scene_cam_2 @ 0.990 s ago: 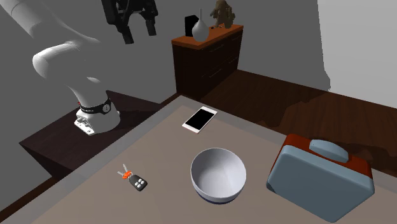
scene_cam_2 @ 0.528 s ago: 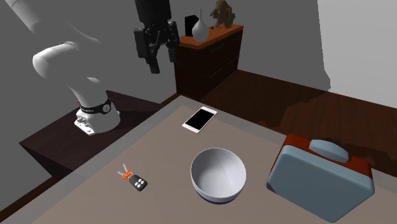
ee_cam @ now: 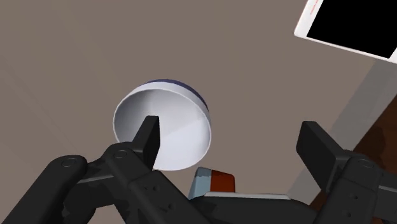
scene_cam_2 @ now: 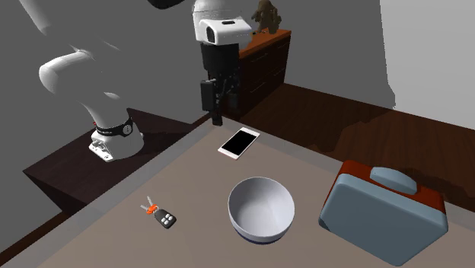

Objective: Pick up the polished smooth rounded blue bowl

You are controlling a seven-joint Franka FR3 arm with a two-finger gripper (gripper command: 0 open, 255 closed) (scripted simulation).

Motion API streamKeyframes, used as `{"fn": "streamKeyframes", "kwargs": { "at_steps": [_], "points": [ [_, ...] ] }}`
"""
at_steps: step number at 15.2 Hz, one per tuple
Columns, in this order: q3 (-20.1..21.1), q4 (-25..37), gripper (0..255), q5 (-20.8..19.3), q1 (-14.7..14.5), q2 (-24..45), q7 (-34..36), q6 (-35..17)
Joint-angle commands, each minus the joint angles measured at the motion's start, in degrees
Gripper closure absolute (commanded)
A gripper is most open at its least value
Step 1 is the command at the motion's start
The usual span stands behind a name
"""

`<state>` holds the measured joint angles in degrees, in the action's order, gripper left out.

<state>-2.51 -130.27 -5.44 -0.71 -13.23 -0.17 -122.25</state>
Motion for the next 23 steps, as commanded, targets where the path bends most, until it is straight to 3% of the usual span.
{"fn": "streamKeyframes", "kwargs": {
  "at_steps": [1,14,23],
  "points": [
    [-0.2,2.0,0,-0.4,0.2,4.6,-0.1,-2.4],
    [-0.5,19.5,0,-3.0,0.2,33.3,1.4,-11.3],
    [-0.7,18.5,0,-3.4,0.2,37.0,2.1,-16.0]
  ]
}}
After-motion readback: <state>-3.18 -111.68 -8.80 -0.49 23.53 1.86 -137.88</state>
